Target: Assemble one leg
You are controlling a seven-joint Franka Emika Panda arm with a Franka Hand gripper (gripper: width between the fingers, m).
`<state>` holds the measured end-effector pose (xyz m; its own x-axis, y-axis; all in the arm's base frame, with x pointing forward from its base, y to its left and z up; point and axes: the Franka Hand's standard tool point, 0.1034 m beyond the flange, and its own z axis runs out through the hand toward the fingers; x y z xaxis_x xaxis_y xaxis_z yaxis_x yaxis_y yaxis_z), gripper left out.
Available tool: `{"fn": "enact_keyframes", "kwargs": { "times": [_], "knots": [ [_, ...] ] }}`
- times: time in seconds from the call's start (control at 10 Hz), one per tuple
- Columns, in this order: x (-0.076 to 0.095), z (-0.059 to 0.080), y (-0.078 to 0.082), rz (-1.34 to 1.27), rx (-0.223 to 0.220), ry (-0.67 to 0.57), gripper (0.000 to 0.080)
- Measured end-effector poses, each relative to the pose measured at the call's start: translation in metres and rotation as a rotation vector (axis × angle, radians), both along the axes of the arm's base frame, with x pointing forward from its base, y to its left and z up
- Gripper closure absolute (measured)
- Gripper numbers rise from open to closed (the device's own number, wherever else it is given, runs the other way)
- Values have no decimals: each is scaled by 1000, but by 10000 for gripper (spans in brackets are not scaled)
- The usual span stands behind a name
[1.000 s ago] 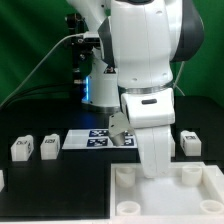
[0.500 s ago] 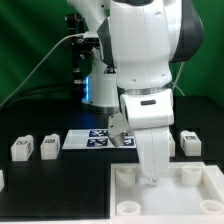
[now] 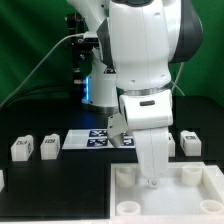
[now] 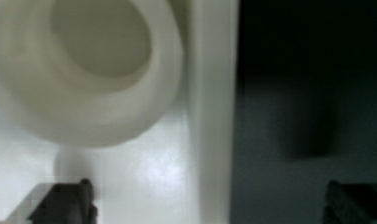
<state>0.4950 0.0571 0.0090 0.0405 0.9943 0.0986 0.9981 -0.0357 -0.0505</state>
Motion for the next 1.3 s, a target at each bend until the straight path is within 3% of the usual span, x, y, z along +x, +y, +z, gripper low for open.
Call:
{"fn": "enact_keyframes", "kwargs": {
  "times": [0.4, 0.6, 0.9, 1.1, 1.3],
  "knots": [
    [0, 1, 0, -12, -1, 0, 151],
    [-3, 27, 3, -152, -23, -11, 151],
    [-22, 45, 33, -532, -35, 21, 151],
    [-29, 50, 70, -815, -25, 33, 151],
    [-29, 49, 69, -1007, -17, 64, 151]
  ]
}}
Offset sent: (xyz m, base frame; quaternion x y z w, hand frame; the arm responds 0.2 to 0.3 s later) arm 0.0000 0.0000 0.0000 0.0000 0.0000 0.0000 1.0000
